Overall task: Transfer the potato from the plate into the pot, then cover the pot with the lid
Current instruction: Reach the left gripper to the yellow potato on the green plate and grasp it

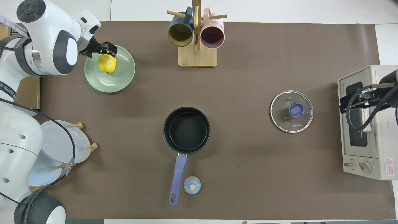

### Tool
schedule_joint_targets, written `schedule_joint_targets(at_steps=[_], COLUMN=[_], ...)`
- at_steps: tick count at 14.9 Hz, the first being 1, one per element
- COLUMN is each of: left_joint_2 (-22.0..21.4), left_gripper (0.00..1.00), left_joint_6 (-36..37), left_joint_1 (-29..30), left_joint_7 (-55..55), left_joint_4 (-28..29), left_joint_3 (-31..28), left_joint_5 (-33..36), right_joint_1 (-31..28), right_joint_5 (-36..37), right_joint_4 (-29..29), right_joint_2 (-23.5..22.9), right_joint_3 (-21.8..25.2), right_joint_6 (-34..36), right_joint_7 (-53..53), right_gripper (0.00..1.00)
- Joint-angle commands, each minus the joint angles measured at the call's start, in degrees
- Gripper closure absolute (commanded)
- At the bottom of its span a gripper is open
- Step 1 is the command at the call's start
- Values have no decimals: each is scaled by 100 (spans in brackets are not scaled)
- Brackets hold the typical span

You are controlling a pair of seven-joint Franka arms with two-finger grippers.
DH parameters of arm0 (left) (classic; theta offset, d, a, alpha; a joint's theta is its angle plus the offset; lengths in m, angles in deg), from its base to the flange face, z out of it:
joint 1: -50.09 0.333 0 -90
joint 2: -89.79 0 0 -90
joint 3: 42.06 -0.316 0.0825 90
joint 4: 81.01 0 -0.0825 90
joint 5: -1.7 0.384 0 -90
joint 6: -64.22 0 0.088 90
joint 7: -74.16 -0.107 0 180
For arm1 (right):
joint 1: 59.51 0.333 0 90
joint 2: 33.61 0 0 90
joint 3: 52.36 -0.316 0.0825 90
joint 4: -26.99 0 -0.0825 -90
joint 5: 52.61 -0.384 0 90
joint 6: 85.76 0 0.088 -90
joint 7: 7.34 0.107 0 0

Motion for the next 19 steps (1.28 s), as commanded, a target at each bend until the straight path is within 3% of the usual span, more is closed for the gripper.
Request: schedule_joint_targets(at_steps=[1, 5, 6, 7, 10, 14, 17, 19], left_joint_2=[-76, -155, -164, -172, -216, -453, -1382, -1989], left_gripper=[0, 0, 7, 22, 98, 100, 100, 100], left_joint_6=[-250, -347, -321, -286, -233, 381, 889, 1601], left_joint_1=[-76, -85, -85, -85, -111, -85, -59, -120], left_joint_7=[39, 39, 39, 39, 30, 39, 126, 643], left_joint_4=[266, 450, 451, 451, 521, 354, 459, 477], left_joint_3=[-99, -99, -99, -99, -99, -90, -99, -55], left_joint_5=[-21, -3, -3, -3, 58, 24, -599, -627], right_joint_1=[-62, -62, -62, -62, -62, -18, -27, -9], right_joint_5=[-35, -35, -35, -35, -35, -44, -96, -254], right_joint_4=[52, 52, 52, 52, 52, 52, 341, 797], right_joint_2=[79, 79, 79, 79, 79, 114, 236, 350], right_joint_3=[-47, -47, -47, -47, -55, -82, -117, -117], right_joint_6=[2, 2, 2, 2, -7, 2, -85, -961], right_joint_7=[55, 46, 54, 46, 46, 37, -304, -499], right_gripper=[0, 0, 0, 0, 0, 0, 0, 0])
